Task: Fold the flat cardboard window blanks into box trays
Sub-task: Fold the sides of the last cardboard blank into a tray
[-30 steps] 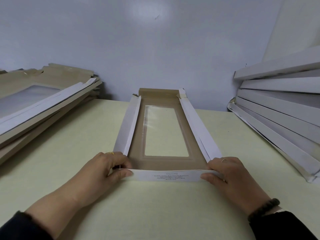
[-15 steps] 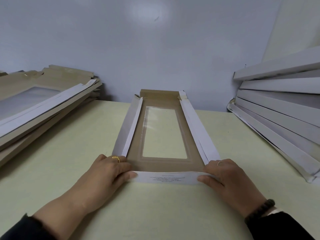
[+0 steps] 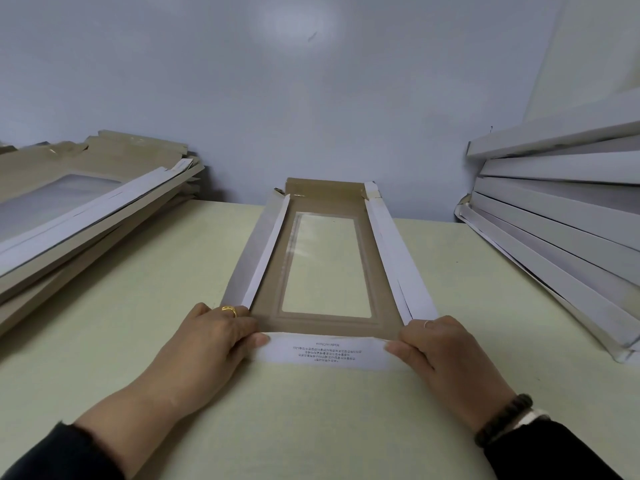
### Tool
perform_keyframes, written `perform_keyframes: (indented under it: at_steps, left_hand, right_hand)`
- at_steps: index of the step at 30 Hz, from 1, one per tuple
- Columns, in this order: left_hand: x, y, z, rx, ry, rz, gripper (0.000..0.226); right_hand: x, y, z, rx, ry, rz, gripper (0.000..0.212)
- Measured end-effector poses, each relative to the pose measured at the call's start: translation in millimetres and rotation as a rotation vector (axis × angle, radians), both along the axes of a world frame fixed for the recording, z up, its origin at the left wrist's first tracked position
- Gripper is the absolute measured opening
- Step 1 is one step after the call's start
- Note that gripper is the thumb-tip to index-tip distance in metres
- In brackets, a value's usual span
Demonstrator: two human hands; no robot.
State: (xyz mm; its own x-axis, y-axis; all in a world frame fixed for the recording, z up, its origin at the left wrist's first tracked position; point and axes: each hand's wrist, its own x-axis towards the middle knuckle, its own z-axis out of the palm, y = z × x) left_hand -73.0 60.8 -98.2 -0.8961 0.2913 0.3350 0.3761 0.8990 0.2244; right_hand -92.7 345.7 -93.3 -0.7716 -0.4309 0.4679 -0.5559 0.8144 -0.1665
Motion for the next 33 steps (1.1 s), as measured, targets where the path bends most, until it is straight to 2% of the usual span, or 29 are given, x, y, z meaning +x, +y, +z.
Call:
perform_keyframes:
  at_steps: [3, 6, 9, 10, 12, 13, 15, 17, 20, 22, 24, 26, 29, 33]
  left_hand:
    - [2, 2, 0, 0.004, 0.052, 0.013, 0.028]
    - [4, -2, -1, 0.075, -0.007, -0.013, 0.027]
    - [5, -3, 1, 0.086, -0.026, -0.024, 0.023]
    - [5, -4, 1, 0.095, -0.024, -0.025, 0.024]
    - [4, -7, 1, 0.092, -0.024, -0.02, 0.026]
    - [4, -9, 2, 0.078, -0.021, -0.005, 0.028]
    - [3, -13, 2, 0.039, 0.04, 0.047, 0.028]
    - [1, -19, 2, -0.051, 0.172, 0.136, 0.022]
    - [2, -17, 6, -0.105, 0.27, 0.218, 0.035]
    - [9, -5, 11, -0.032, 0.276, 0.117, 0.038]
    - [18, 17, 12, 0.058, 0.229, -0.041, 0.038]
    - [26, 42, 8, 0.015, 0.215, -0.162, 0.046]
    - [32, 62, 4, -0.141, 0.186, -0.161, 0.049]
    - [29, 56, 6, -0.162, 0.167, -0.149, 0.035]
  right_hand:
    - [-2, 3, -2, 0.008, -0.015, 0.007, 0.039]
    - [-3, 11, 1, -0.172, -0.112, 0.061, 0.041]
    - [-5, 23, 5, -0.358, -0.042, 0.005, 0.024]
    - [-6, 27, 5, -0.358, -0.034, -0.028, 0.027]
    - [-8, 31, 1, -0.259, -0.053, -0.001, 0.047]
    - [-10, 31, -2, -0.181, -0.071, 0.028, 0.047]
    - [-11, 24, -4, -0.055, -0.121, 0.031, 0.036]
    - [-10, 17, -4, 0.022, -0.083, 0.066, 0.028]
    - [-2, 1, -3, 0.089, 0.022, 0.166, 0.012]
    - [3, -12, -1, 0.088, 0.036, 0.225, 0.008]
    - [8, -30, 0, 0.083, 0.021, 0.268, 0.019]
    - [12, -48, -1, 0.088, 0.028, 0.323, 0.016]
    - [13, -60, -3, 0.073, -0.033, 0.355, 0.016]
    - [7, -57, -4, 0.031, -0.179, 0.336, 0.033]
